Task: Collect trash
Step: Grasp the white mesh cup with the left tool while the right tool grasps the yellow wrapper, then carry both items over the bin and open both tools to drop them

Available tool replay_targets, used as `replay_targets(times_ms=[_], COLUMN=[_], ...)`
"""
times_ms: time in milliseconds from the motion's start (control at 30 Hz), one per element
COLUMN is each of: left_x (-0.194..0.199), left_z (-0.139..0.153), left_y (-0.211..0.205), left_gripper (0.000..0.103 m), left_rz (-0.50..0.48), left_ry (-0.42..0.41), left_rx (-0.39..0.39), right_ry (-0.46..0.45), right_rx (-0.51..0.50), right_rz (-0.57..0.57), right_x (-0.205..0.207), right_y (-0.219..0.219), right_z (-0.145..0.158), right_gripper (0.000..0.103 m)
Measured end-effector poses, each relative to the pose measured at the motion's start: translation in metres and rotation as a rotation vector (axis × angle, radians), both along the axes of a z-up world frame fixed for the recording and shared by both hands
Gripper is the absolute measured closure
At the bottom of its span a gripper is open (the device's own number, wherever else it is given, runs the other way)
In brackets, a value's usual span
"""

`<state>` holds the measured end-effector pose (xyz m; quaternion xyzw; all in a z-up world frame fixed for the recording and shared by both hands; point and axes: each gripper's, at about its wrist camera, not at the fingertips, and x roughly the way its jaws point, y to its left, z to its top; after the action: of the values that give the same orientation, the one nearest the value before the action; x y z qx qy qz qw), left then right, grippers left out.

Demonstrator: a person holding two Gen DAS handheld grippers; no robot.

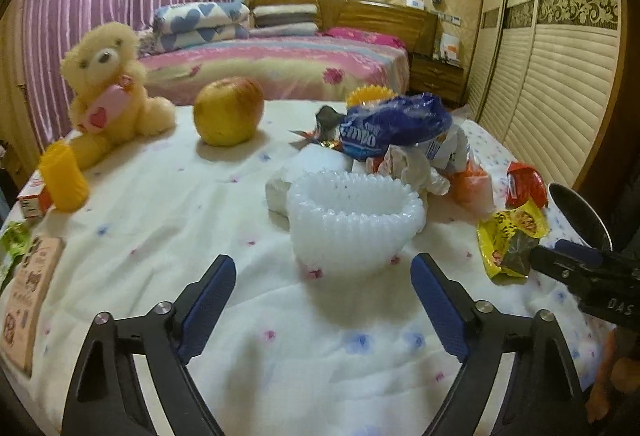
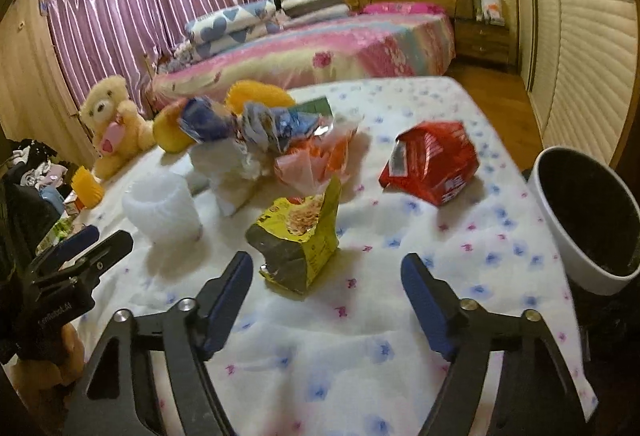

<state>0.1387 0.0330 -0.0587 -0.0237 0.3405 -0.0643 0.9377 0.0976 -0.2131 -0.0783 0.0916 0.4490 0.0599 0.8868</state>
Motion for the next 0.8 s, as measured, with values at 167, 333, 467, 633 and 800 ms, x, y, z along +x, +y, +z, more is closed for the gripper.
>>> replay_targets(times_ms=[167, 333, 467, 633, 800], left_x=[0.026, 0.038, 0.037, 0.020, 0.001], left_z=[-0.010, -0.009, -0.011, -0.008, 0.001], left_y=[-0.003, -0.006, -0.010, -0.015, -0.036], left_gripper=[0.028, 0.048, 0.078, 0.081, 0.081], left_rz=[-0.047, -0.069, -0.088, -0.110, -0.172], left_ry=[0.060, 0.056, 0.056, 0.039, 0.036], left_rx=[-0.035, -0.051, -0.051, -0.061, -0.071], right_ry=[0.061, 0.062, 0.057, 0.029, 0.008], right_rx=[0.034, 0.043, 0.053, 0.057, 0.055], right_rz=[-0.017, -0.013, -0.006, -0.015, -0.047], right_x=[0.013, 0.020, 0.016, 0.005, -0.009], right_y=[-0.004, -0.004, -0.007, -0.019, -0.042], right_z=[-0.014, -0.015, -0.015, -0.006, 0.007], right_gripper=[0.047, 0.082, 0.101, 0.103, 0.103])
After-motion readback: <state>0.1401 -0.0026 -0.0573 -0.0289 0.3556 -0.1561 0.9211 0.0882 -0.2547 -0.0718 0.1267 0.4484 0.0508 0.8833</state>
